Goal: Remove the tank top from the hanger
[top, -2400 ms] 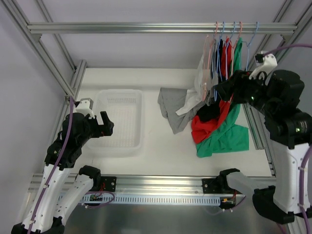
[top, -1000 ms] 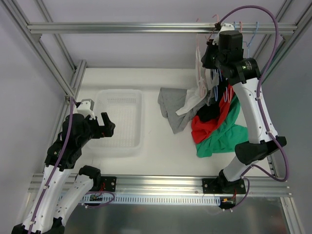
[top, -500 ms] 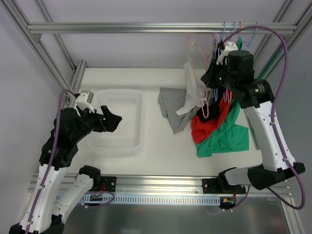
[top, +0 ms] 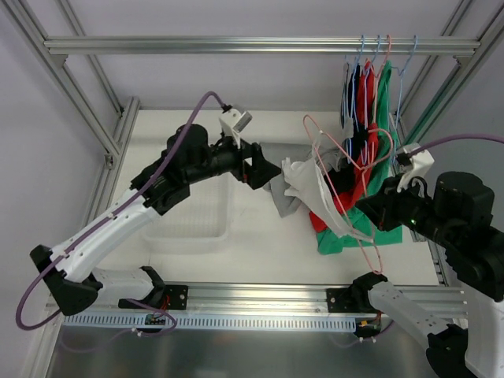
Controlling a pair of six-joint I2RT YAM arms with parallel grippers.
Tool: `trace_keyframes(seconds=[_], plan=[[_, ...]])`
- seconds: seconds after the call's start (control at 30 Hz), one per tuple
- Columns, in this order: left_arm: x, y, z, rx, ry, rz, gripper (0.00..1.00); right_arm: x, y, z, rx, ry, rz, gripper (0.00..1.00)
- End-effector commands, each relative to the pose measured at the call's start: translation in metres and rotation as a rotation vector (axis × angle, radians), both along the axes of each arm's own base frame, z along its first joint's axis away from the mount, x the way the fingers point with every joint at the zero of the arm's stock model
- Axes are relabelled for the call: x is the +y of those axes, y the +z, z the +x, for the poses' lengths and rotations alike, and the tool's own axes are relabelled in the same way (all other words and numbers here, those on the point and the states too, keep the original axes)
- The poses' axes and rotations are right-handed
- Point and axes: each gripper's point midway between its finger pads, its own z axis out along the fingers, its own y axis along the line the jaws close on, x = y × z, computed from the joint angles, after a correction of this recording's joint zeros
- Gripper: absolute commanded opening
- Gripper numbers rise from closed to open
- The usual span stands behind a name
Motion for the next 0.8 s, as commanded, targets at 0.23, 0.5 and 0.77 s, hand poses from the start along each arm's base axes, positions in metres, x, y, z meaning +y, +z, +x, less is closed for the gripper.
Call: trace_keyframes(seconds=[0.23, 0.5, 0.77], plan=[[-0.075, 0.074, 0.001, -0.350, -0.225, -0.130, 0.71, -0.003, 0.015, -0.037, 0.012, 0.081, 0.019, 0.00], [-0.103, 0.060, 0.017, -0.343, -0.265, -0.112, 0.51, 0.001, 0.021, -0.039, 0.007, 0.093, 0.038, 0.00], [-0.116, 0.048, 0.027, -0.336, -0.275, -0.096, 0.37, 0.002, 0.022, -0.037, 0.005, 0.102, 0.039, 0.00]])
